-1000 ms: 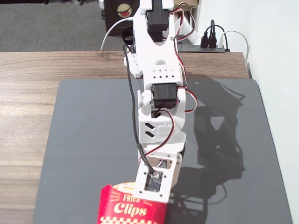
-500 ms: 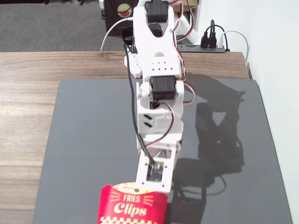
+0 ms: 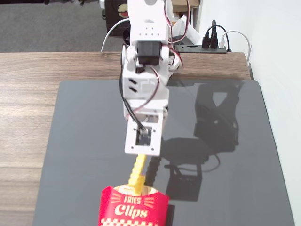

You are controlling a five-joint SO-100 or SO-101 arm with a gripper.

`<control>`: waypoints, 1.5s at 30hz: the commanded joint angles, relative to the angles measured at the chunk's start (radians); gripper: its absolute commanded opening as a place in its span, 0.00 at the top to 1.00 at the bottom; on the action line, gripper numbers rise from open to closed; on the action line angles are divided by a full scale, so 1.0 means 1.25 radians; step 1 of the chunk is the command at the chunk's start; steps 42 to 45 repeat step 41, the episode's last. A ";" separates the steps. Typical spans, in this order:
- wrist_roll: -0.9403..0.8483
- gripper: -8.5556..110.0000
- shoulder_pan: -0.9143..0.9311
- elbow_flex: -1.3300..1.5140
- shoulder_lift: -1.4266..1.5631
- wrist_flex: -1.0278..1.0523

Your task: Grab a fry

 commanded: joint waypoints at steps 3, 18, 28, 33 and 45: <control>-0.015 0.92 0.011 0.079 0.144 0.021; -0.013 0.92 -0.007 0.060 0.380 0.233; -0.017 0.92 -0.025 -0.029 0.438 0.349; -0.017 0.92 -0.023 -0.040 0.438 0.358; -0.032 0.92 -0.006 -0.040 0.436 0.357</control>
